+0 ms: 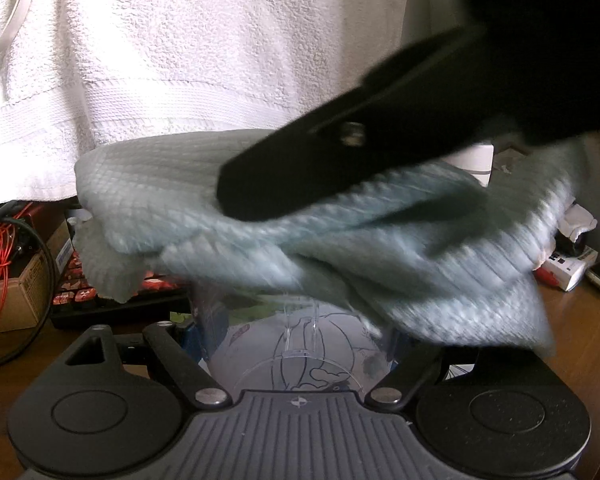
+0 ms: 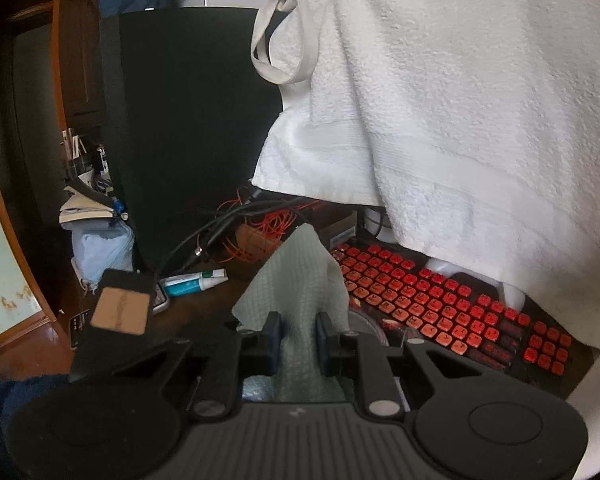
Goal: Clean container
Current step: 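Wipe the cloth around the jug's base rim with the right gripper, then rub the cloth across the jug's base with the right gripper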
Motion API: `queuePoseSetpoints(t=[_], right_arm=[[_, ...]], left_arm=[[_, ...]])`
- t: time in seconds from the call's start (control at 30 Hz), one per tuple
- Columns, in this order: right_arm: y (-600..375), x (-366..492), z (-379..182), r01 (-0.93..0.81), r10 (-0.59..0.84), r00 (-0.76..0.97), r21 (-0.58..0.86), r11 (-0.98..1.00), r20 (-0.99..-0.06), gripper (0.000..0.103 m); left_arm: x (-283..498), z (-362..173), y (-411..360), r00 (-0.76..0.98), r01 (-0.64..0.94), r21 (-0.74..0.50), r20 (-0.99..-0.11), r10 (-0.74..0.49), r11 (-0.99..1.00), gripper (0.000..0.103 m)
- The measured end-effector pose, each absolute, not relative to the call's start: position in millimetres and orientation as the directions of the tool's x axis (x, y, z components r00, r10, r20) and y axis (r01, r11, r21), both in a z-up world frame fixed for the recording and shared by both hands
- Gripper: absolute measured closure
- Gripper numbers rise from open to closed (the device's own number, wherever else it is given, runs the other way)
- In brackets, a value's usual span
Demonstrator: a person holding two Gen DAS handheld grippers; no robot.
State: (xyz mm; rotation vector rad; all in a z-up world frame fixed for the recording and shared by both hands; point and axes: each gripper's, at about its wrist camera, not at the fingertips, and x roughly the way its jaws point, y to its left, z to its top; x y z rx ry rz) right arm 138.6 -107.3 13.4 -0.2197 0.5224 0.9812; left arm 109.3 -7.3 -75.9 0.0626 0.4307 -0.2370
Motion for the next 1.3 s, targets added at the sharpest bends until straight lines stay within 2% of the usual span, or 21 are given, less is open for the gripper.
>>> queuePoseSetpoints(t=[0.6,1.17,1.3], right_arm=[[-126,142,16,-0.789,0.665,0.518,0.001,0.615,-0.538,0.086],[-112,135,15,-0.851,0.736,0.424,0.046,0.523,-0.528,0.086],[-110,149,14,-0.849,0.752,0.401,0.097,0.520,-0.523,0.086]], left_arm=[[109,-77,-6,0.881,0.244,0.010,-0.420,-0.217,0.970,0.020],[113,-78,-4,0.881,0.241,0.008,-0.421,-0.215,0.971,0.020],[114,-78,-3,0.881,0.241,0.009,-0.421,-0.214,0.971,0.020]])
